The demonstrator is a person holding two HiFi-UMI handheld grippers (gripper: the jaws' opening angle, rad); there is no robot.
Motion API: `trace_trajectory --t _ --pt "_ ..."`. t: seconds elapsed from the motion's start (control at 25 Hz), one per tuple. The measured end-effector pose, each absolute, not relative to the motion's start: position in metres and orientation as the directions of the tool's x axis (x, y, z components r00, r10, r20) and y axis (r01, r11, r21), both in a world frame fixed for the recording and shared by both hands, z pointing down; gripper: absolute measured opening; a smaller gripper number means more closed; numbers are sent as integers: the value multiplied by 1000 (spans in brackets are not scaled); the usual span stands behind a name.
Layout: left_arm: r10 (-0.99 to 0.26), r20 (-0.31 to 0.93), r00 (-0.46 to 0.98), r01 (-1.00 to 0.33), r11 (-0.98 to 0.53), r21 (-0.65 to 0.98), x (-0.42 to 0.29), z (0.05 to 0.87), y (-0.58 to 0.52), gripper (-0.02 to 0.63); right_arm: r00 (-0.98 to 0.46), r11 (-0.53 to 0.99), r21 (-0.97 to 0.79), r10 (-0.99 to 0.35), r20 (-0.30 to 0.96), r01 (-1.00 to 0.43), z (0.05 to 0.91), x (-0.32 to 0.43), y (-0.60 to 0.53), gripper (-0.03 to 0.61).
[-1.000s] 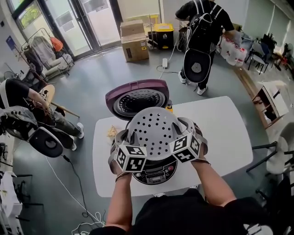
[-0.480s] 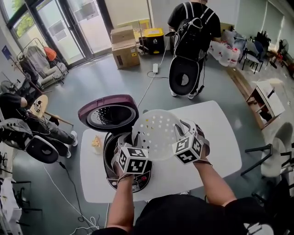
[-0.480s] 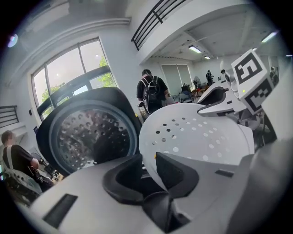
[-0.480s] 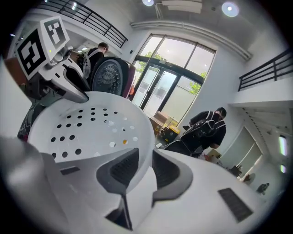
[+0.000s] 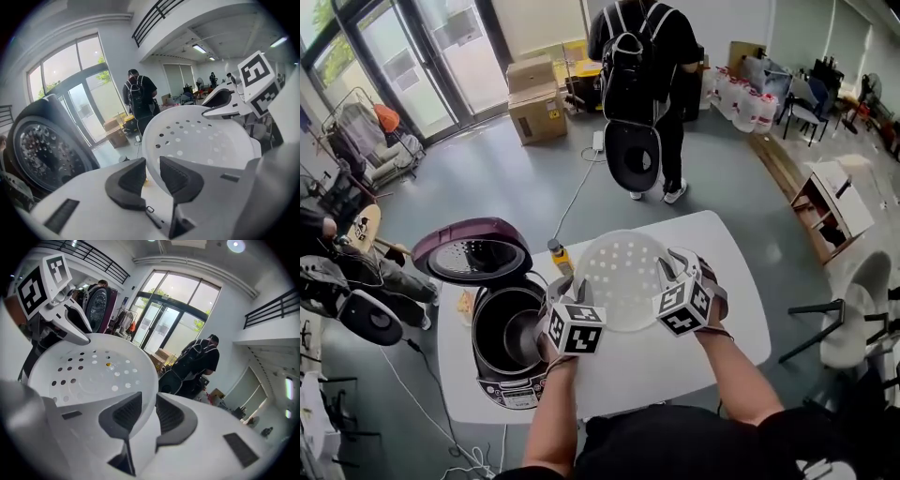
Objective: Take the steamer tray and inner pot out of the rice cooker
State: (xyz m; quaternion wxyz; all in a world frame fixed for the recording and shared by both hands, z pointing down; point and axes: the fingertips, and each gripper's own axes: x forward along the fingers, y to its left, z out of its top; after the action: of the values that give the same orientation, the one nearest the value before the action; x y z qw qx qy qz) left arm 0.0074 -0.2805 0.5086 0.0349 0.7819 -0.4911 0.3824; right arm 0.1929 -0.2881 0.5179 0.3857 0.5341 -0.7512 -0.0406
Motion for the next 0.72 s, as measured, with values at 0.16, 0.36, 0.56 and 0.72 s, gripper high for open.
trace_trajectory --t 0.16,0.36,0.56,0.72 --pt "-725 653 219 -808 -510 -295 35 542 -294 94 -127 449 466 -810 572 -762 550 221 -300 95" --pt "-708 677 202 -822 -498 -276 50 590 -314 89 -133 482 449 -779 613 -752 597 236 -321 97" --pt "-691 700 182 -832 -488 -266 52 637 -331 91 -136 513 440 -750 647 -737 650 238 -343 98" --pt "-678 715 170 -845 -474 -249 53 680 -348 89 -136 529 420 -726 675 -737 694 240 -361 98"
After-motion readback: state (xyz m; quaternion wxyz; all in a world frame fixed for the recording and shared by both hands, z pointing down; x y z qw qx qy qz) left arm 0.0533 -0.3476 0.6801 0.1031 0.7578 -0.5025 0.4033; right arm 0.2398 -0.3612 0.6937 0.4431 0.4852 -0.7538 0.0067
